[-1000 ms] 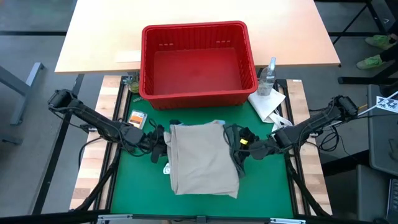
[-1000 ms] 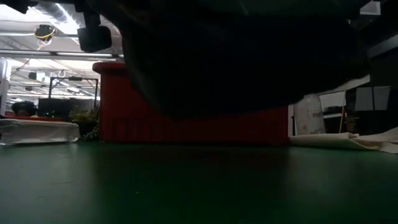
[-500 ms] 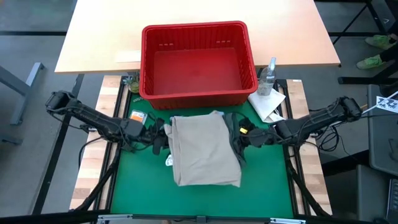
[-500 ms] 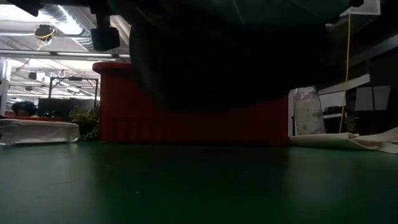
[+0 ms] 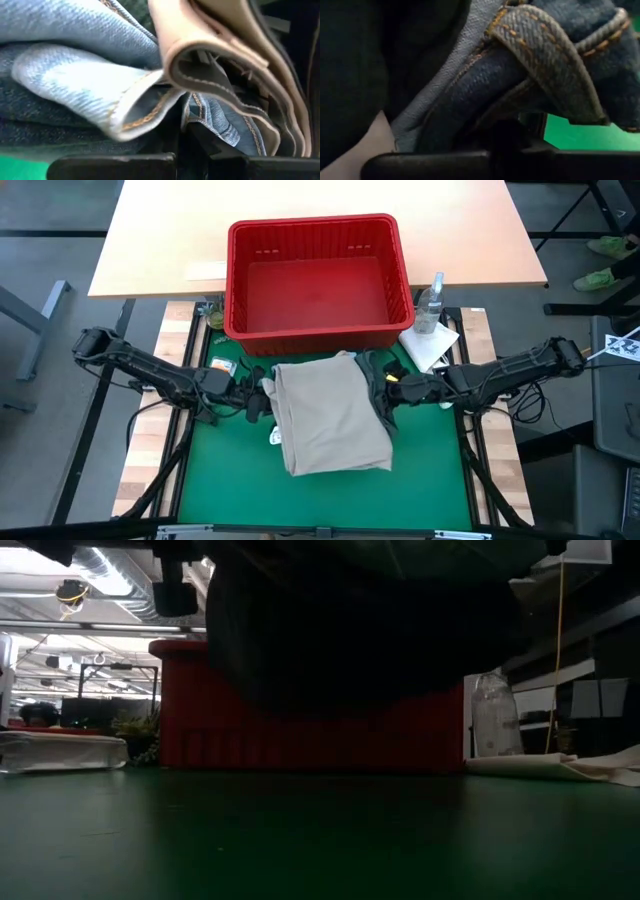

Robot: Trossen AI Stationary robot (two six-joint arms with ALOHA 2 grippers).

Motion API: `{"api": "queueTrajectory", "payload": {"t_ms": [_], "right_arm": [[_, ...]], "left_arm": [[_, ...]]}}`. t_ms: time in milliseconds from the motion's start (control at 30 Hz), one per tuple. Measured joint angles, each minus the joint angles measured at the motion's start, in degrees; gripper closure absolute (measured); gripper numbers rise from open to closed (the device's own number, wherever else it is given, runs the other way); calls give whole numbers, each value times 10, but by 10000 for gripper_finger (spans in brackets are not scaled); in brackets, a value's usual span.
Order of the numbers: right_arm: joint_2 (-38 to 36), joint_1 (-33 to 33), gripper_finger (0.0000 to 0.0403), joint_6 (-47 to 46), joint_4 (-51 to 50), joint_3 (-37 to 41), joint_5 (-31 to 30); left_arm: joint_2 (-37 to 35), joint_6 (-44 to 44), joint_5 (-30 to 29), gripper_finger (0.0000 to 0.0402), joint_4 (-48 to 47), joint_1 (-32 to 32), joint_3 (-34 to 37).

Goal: Fold laundry
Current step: Put the stack of colored folded clothes into the red laundry bin

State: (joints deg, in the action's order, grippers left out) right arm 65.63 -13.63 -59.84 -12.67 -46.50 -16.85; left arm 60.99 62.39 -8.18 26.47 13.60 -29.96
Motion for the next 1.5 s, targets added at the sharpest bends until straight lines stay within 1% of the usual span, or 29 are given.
{"api": "queueTrajectory", "payload": {"t_ms": [200,400,567,733,900,1033,1233,1500], "right_arm": [[0,2,390,2,-11,0,15],[2,2,388,1,-58,-1,34],[12,1,387,1,-112,-1,48],[54,1,387,1,-129,-1,78],[109,1,387,2,-139,-1,116],[138,2,386,3,-170,-1,129],[149,2,386,22,-223,0,134],[149,2,386,30,-232,0,135]], "left_arm": [[0,0,13,396,-20,-2,-11],[1,4,12,396,-118,12,-11],[2,21,-21,396,-201,36,-11],[16,36,-48,396,-246,60,-12],[54,60,-48,396,-273,80,-12],[83,65,-47,396,-291,94,-13],[102,66,-44,396,-326,102,-13],[103,66,-43,396,-333,102,-13]]}}
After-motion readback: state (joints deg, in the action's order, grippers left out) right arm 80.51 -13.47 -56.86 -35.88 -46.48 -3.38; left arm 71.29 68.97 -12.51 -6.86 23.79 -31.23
